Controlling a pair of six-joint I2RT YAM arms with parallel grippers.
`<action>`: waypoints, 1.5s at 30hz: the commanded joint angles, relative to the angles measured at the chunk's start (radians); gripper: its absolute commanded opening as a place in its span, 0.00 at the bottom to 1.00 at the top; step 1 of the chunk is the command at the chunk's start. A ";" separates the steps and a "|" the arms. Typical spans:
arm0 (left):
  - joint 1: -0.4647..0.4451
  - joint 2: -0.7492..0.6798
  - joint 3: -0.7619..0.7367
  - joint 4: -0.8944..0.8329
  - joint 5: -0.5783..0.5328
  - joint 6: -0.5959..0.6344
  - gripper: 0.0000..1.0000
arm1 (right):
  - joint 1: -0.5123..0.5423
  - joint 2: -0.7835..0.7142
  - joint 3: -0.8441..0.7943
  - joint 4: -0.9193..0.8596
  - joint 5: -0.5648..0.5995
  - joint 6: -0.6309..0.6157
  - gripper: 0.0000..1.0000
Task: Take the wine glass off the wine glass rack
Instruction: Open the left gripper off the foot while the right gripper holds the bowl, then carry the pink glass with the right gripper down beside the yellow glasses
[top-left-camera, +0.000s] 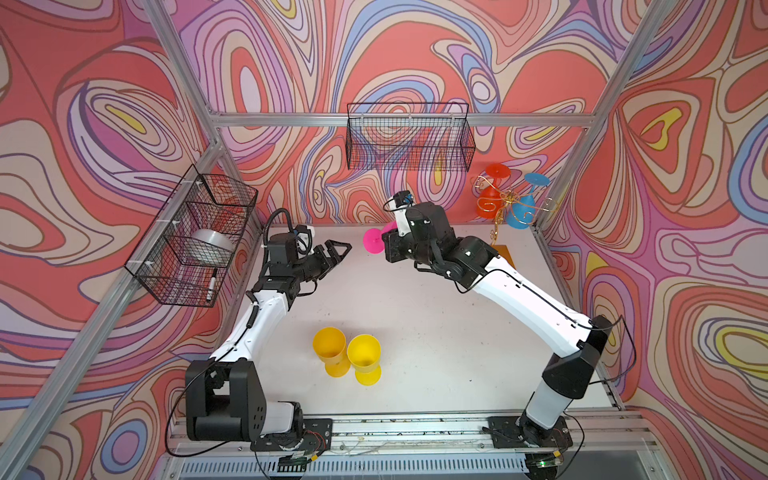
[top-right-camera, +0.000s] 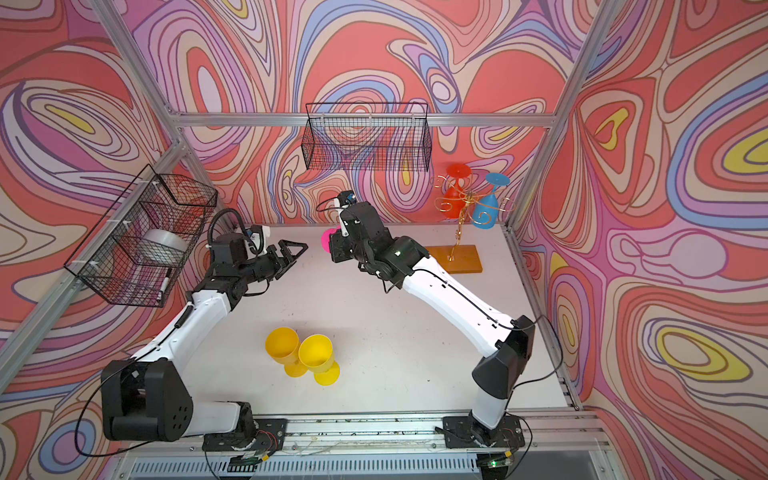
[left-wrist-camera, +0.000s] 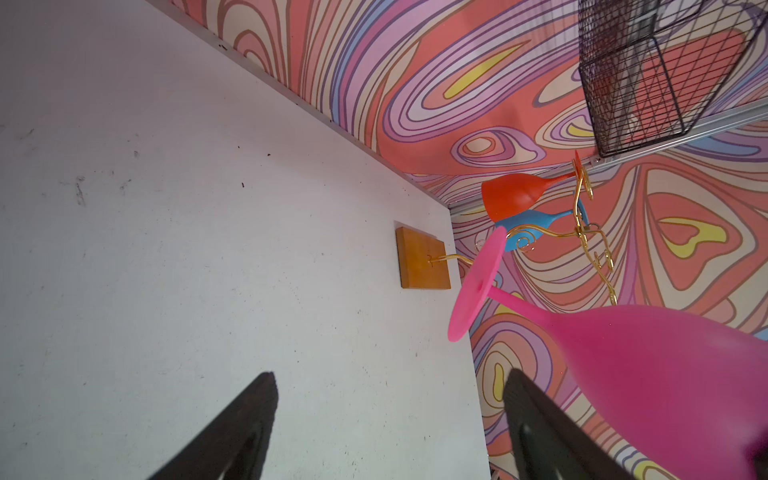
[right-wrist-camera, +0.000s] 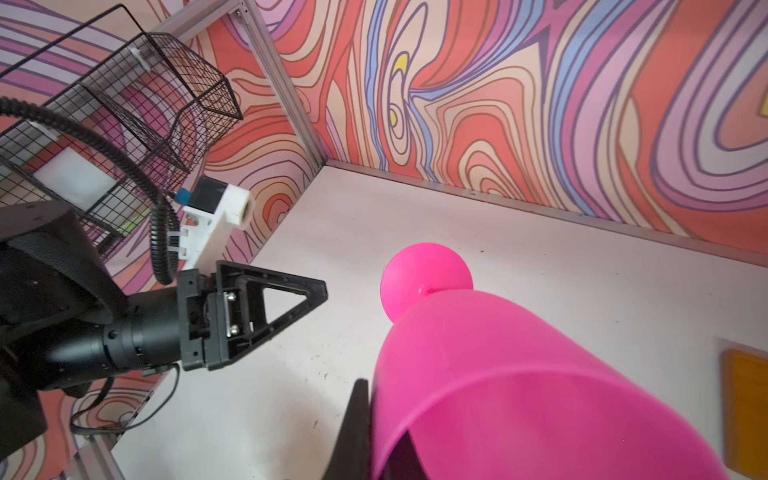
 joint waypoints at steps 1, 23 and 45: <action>-0.002 -0.034 -0.011 0.038 -0.007 0.021 0.89 | -0.007 -0.057 -0.042 -0.070 0.096 -0.043 0.00; -0.002 -0.029 -0.015 0.043 -0.012 0.021 1.00 | 0.034 -0.224 -0.340 -0.285 0.179 0.039 0.00; 0.022 0.016 -0.031 0.102 0.037 -0.040 1.00 | 0.301 -0.251 -0.418 -0.403 0.238 0.227 0.00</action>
